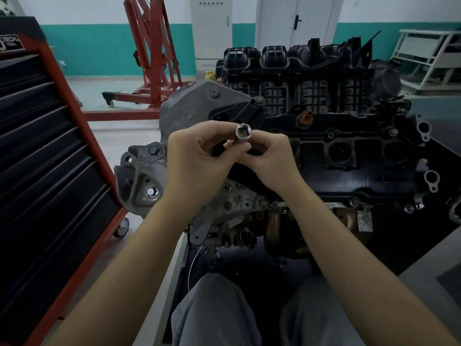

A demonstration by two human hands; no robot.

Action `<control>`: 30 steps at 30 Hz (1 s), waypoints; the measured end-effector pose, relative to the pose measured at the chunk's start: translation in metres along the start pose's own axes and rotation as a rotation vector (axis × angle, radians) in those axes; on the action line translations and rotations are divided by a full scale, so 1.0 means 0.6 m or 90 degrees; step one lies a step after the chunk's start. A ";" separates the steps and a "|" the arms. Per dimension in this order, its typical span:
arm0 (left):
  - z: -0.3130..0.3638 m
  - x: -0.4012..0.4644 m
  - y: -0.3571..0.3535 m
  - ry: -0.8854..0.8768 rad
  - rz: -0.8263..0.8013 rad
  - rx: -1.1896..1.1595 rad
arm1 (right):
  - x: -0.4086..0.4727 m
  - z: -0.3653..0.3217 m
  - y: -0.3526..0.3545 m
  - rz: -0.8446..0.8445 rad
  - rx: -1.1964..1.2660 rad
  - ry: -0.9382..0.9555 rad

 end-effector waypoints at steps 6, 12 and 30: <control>-0.007 0.001 -0.003 0.044 -0.029 -0.053 | -0.003 -0.002 -0.002 -0.019 -0.020 0.008; -0.006 0.000 -0.002 0.036 0.014 -0.038 | -0.001 -0.003 -0.002 -0.009 -0.021 0.006; -0.011 0.000 -0.003 0.053 -0.029 -0.069 | -0.003 -0.004 -0.003 -0.012 -0.033 -0.003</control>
Point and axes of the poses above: each hand's wrist, its own x-axis towards the middle knuckle, its own y-axis out of the back of the hand, z = x × y, the point moved 4 cm from there along x, towards the middle knuckle, and after that the axes turned 1 degree about -x, right-handed, at the moved point
